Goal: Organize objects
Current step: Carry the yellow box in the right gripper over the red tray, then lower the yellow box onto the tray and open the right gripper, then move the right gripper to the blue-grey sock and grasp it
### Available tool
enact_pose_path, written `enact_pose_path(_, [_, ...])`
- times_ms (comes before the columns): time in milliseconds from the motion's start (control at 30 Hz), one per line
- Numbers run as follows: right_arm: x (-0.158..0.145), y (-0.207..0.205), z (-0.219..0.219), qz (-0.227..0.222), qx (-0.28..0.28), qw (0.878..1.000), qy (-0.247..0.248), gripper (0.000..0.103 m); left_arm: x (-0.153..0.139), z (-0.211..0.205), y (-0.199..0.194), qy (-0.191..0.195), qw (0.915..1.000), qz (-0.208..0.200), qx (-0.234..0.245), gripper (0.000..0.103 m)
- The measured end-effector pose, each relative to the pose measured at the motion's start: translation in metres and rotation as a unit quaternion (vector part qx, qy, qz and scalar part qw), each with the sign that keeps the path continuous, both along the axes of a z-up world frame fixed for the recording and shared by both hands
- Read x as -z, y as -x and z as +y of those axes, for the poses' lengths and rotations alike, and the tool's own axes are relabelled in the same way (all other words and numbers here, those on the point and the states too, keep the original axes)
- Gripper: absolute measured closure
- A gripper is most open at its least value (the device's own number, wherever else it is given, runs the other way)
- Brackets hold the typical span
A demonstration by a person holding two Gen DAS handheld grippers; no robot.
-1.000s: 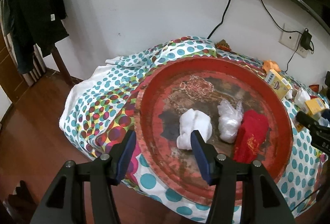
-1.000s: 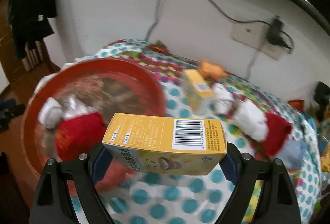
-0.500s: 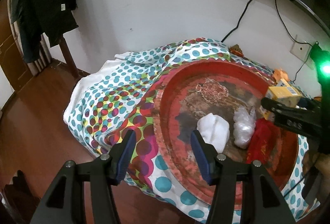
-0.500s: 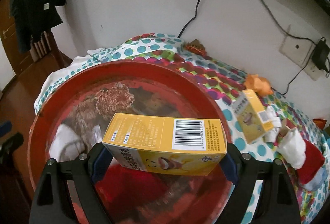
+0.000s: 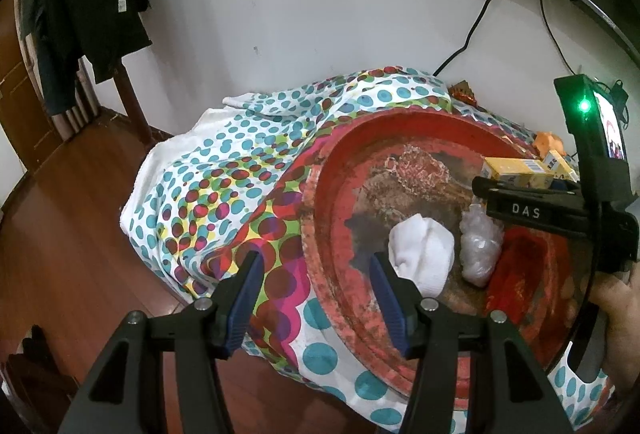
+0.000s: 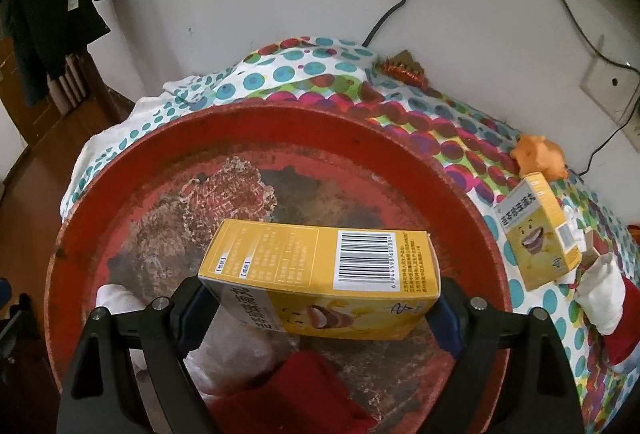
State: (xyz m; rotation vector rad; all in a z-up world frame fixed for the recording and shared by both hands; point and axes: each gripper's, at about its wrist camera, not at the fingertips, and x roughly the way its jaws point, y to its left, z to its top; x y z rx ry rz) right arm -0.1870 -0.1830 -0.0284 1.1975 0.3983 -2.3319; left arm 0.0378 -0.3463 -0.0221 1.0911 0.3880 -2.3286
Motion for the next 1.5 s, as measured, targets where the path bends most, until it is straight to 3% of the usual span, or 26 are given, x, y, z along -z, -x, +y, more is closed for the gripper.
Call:
enact_pose_path(433, [0.001,-0.004,0.012,0.005,0.002,1.0,-0.002,0.009,0.004,0.011,0.007,-0.001,0.9998,-0.003,0.018,0.047])
enact_pose_path(733, [-0.02,-0.015,0.043,0.027,0.01,0.999,0.018,0.008,0.003,0.019,0.009,0.004,0.9997,-0.002,0.025,0.047])
enact_pose_path(1067, [-0.04,-0.033,0.14,0.048,0.066,0.995,0.062,0.005,0.004,0.045,0.017,0.024,0.9983,-0.011,0.053,0.047])
enact_pose_path(1267, [-0.025,-0.032,0.213,0.043,0.122,0.991,0.035,0.005,0.007,0.065,0.022,0.04,0.9963,-0.02,0.074,0.047])
enact_pose_path(1500, [-0.002,-0.025,0.303,0.031,0.214,0.976,0.016,0.005,0.012,0.083,0.027,0.048,0.9942,-0.028,0.093,0.047])
